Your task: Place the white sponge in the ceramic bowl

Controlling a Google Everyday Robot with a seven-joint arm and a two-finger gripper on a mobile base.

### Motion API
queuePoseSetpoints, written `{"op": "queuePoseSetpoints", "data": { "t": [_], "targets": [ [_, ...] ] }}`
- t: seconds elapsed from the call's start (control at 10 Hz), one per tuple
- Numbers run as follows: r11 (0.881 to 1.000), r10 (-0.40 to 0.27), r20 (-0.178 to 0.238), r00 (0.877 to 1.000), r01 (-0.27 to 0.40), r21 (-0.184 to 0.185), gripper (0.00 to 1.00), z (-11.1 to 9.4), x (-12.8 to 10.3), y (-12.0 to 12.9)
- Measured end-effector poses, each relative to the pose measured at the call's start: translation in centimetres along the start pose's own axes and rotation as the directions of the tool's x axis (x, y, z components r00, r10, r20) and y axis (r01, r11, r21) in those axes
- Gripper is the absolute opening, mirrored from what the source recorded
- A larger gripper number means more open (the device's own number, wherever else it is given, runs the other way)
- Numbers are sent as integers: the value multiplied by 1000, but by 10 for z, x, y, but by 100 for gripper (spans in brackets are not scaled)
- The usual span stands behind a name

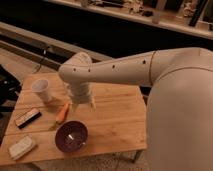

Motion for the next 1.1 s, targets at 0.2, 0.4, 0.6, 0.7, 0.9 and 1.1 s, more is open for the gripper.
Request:
{"op": "queuePoseSetpoints", "data": {
  "t": [0.2, 0.4, 0.6, 0.7, 0.9, 1.1],
  "targets": [
    [1000, 0, 0, 1000, 0, 0, 65, 0, 0, 0],
    [1000, 0, 0, 1000, 0, 0, 65, 0, 0, 0],
    [1000, -7, -1, 1000, 7, 2, 65, 0, 0, 2],
    [998, -54, -4, 999, 54, 12, 65, 0, 1, 15],
    [975, -219, -13, 976, 219, 42, 65, -3, 5, 72],
    [935, -347, -30, 937, 348, 69, 65, -5, 9, 117]
  ]
}}
